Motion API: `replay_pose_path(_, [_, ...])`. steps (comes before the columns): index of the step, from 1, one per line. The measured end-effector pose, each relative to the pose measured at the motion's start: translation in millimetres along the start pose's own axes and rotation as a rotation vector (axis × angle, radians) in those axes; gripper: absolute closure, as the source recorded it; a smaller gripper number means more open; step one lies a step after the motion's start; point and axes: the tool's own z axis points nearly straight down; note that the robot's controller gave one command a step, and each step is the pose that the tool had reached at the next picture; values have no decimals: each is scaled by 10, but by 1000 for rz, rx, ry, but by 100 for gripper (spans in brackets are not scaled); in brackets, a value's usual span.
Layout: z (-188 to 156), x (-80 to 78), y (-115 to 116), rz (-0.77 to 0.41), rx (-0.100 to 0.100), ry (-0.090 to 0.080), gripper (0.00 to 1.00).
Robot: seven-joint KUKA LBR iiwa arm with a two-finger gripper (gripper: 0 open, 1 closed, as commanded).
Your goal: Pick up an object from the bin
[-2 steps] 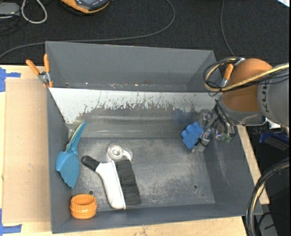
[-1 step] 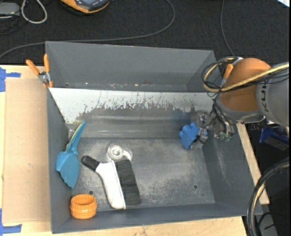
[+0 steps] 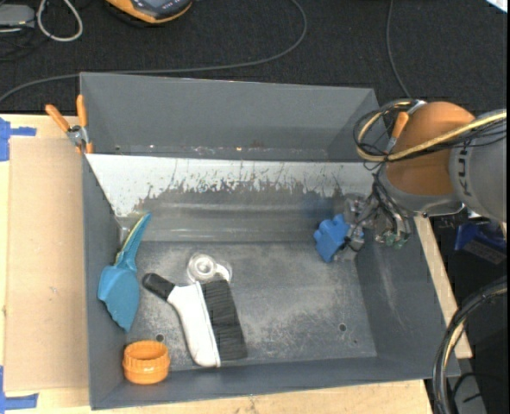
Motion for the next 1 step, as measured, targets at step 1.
replay_pose_path(1, [-994, -91, 17, -1, -1, -9, 100])
